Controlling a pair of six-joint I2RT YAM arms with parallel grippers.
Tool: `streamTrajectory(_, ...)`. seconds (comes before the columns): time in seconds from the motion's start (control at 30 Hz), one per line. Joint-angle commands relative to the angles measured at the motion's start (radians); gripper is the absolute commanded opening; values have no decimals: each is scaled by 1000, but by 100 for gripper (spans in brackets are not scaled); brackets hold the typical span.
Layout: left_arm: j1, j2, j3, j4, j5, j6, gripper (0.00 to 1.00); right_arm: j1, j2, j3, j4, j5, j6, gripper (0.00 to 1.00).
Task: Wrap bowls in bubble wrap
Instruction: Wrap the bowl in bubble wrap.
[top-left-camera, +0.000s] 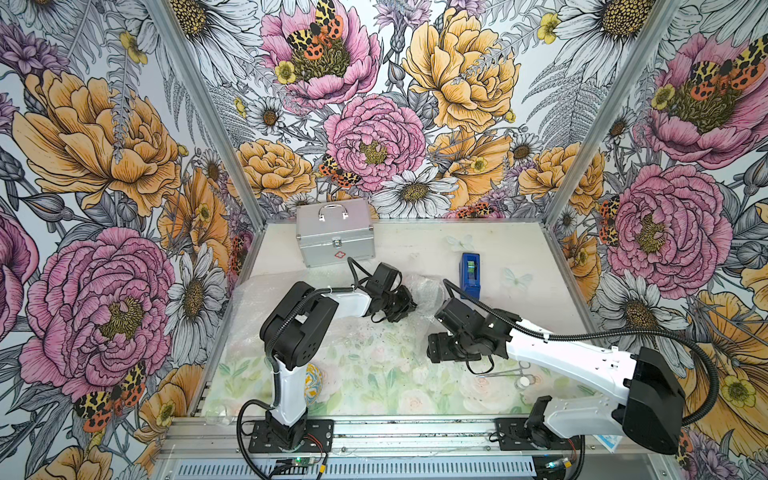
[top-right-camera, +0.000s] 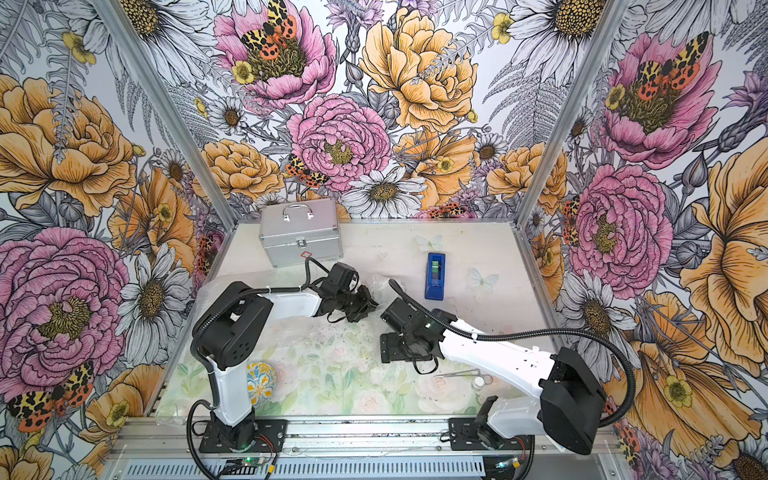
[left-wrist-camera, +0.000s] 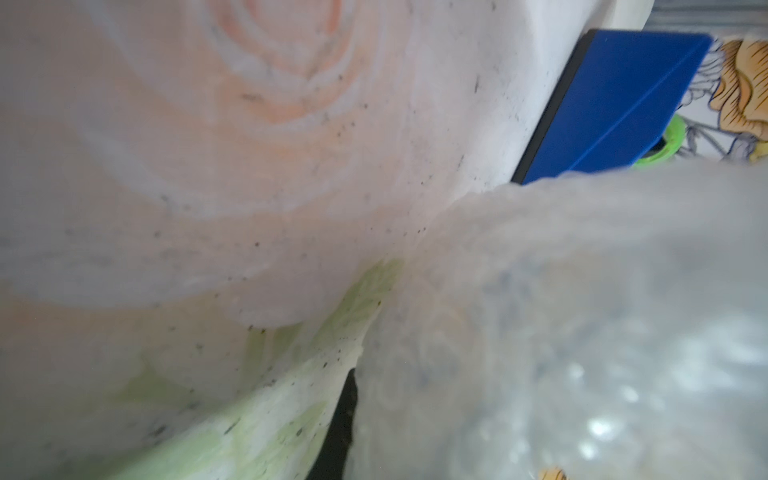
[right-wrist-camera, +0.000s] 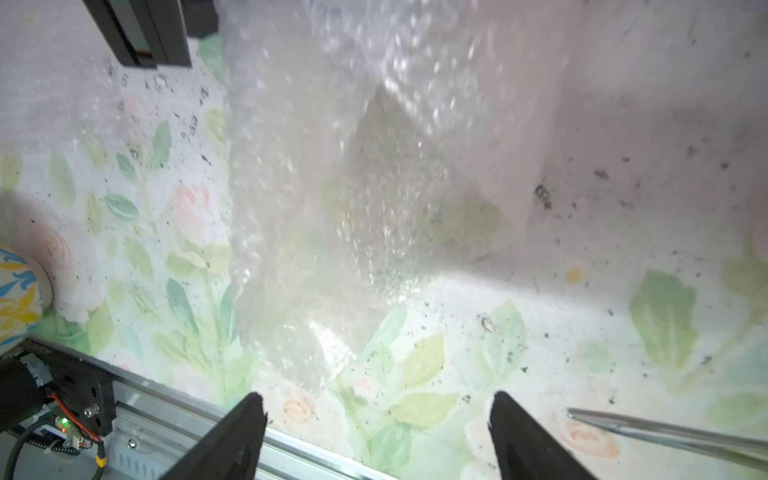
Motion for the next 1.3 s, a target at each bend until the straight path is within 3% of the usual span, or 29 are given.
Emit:
streamTrajectory(0.0,-5,-22,-12,181,-10,-145,6,-29,-92,-69,52,-15,166,87)
streamTrajectory(0.2,-3,-40,-24,208,-11,-179,5,-154,-172,-165,197,-117,245,82)
streamTrajectory(0.33,-6,-49,-42,233,-16,-200,5,-176,-130,-174,295,-188,267,77)
streamTrajectory(0.67,4,-55,-72,292,-22,-245,2,-184,-69,-264,434,-216,360,65)
streamTrajectory(0.9,16,-74,-99,331,-28,-268,1,-202,-78,-304,514,-199,437,65)
streamTrajectory(1.13,18,-63,-161,488,-22,-385,0,-234,-64,-340,656,-205,504,66)
streamTrajectory(1.27,24,-75,-173,492,-31,-389,0,-237,-93,-341,654,-176,511,52)
